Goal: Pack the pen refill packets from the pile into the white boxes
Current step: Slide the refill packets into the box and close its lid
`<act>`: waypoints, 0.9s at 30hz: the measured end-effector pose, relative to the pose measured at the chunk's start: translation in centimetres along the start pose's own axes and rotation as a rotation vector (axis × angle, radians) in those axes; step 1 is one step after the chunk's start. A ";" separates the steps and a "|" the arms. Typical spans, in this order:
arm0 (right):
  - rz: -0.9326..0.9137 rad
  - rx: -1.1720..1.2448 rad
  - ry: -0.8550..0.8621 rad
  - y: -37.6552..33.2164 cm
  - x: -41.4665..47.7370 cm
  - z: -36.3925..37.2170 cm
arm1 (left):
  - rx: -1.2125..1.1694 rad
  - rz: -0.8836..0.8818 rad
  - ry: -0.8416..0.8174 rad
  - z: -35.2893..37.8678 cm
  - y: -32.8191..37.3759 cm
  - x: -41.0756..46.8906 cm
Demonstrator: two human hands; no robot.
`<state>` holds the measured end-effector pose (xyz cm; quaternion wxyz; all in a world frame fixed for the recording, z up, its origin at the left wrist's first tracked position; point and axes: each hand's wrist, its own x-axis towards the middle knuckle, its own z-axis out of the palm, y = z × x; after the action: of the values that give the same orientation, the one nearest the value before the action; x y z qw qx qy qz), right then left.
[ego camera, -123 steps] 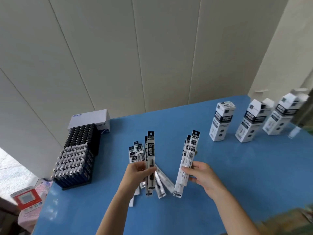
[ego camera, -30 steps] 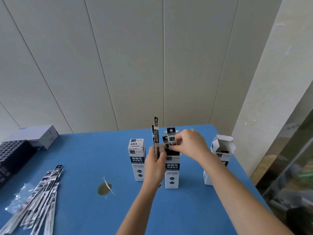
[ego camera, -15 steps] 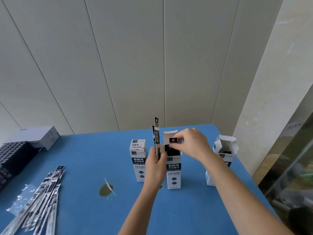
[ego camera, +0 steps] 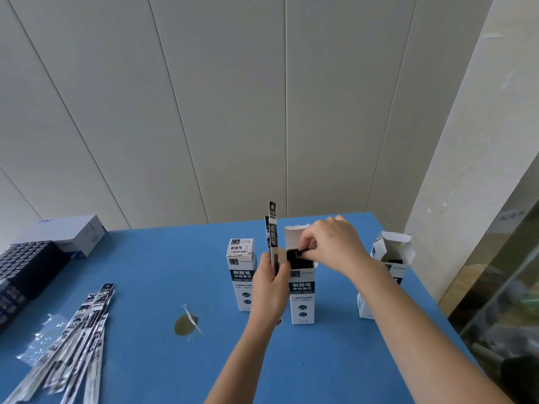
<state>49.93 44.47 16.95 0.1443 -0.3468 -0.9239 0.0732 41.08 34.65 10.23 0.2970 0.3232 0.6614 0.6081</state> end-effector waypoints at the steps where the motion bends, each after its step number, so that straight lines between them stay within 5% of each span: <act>1: -0.010 -0.021 -0.016 -0.1 0.0 0.1 | 0.005 0.000 -0.001 0.0 0.0 0.0; 13: -0.006 -0.012 -0.044 0.4 -0.5 1.0 | 0.019 0.002 -0.010 0.4 0.1 -0.3; 27: 0.076 0.682 0.154 1.8 -3.7 4.3 | -0.129 -0.028 -0.072 -1.3 2.2 -1.0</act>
<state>52.37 43.18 11.67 0.3181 -0.3173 -0.8191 0.3566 40.78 33.17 12.56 0.3494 0.3158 0.6144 0.6331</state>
